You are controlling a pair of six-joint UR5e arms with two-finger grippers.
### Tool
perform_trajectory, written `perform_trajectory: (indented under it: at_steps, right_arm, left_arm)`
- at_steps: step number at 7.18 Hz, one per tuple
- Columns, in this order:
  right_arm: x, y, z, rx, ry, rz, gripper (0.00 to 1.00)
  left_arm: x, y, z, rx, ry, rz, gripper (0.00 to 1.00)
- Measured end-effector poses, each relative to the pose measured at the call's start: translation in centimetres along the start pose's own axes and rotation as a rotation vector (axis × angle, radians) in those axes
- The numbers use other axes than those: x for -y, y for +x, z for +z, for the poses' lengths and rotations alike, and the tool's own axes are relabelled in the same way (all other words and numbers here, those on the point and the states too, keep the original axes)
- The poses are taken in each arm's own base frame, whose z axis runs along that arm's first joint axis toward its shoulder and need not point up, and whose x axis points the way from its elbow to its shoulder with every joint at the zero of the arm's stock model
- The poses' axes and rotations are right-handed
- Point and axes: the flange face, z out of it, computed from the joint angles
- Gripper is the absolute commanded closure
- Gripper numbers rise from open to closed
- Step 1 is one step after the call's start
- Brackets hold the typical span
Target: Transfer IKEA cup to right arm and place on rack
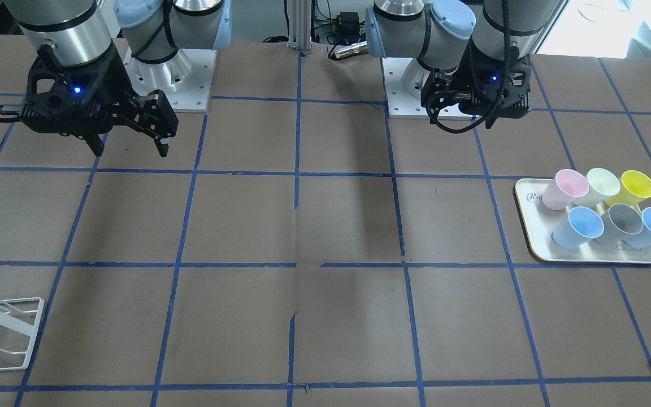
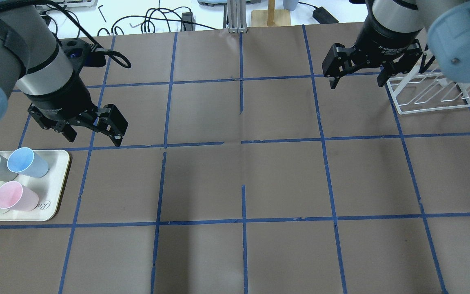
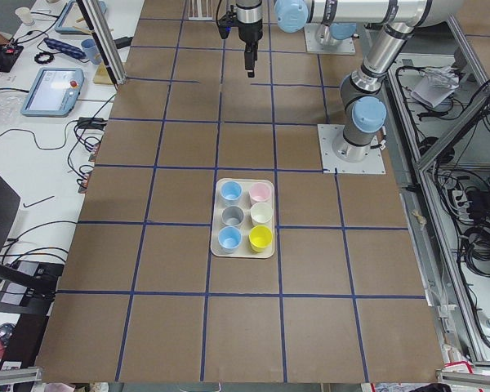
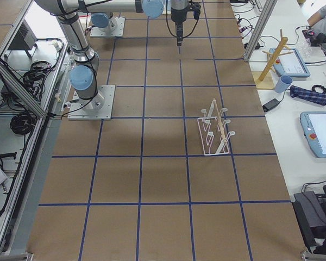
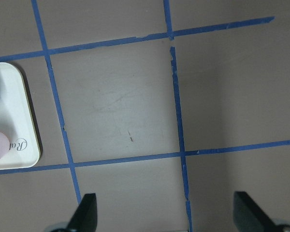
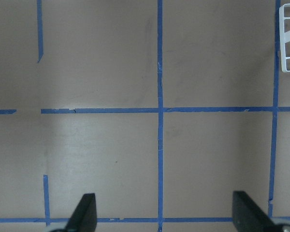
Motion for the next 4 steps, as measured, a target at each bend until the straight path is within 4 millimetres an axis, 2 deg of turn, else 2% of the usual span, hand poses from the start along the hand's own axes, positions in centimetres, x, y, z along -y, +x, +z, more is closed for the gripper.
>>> perform_trajectory:
  at_steps: [4]
  right_arm:
    - [-0.03,-0.02,0.06,0.002,-0.001,0.000,0.00]
  left_arm:
    - [0.45,-0.63,-0.17,-0.018,0.028,-0.011,0.00]
